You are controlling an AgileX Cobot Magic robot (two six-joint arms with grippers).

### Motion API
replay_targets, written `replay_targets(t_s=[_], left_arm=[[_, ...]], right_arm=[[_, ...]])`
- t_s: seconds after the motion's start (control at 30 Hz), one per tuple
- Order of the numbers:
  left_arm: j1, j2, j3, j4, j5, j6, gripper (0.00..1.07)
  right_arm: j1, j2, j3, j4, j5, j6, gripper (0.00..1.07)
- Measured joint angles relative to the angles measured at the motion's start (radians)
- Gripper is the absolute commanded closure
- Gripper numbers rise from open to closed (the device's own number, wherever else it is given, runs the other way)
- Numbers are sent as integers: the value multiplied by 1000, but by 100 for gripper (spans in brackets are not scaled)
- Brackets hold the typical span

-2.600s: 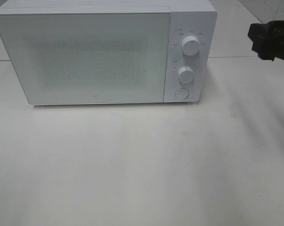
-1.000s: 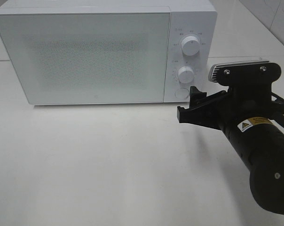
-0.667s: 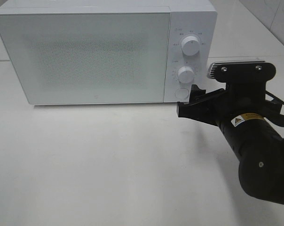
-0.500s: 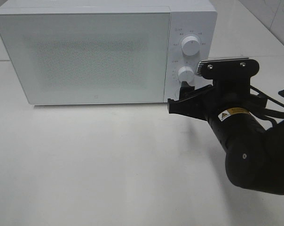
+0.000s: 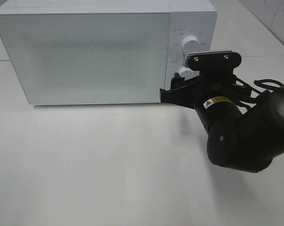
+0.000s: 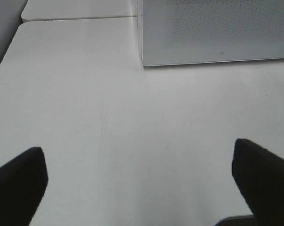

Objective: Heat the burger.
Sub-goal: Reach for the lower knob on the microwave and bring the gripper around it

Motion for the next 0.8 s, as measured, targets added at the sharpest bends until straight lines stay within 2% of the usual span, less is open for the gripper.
replay_targets(t_s=[0.07, 0.43, 0.8], left_arm=[[0, 0, 0, 0, 0, 0, 6], [0, 0, 0, 0, 0, 0, 6], [0, 0, 0, 0, 0, 0, 6]], right_arm=[[-23, 34, -43, -13, 0, 0, 33], [-63, 122, -131, -39, 1, 7, 33], [-84, 171, -177, -44, 1, 11, 35]])
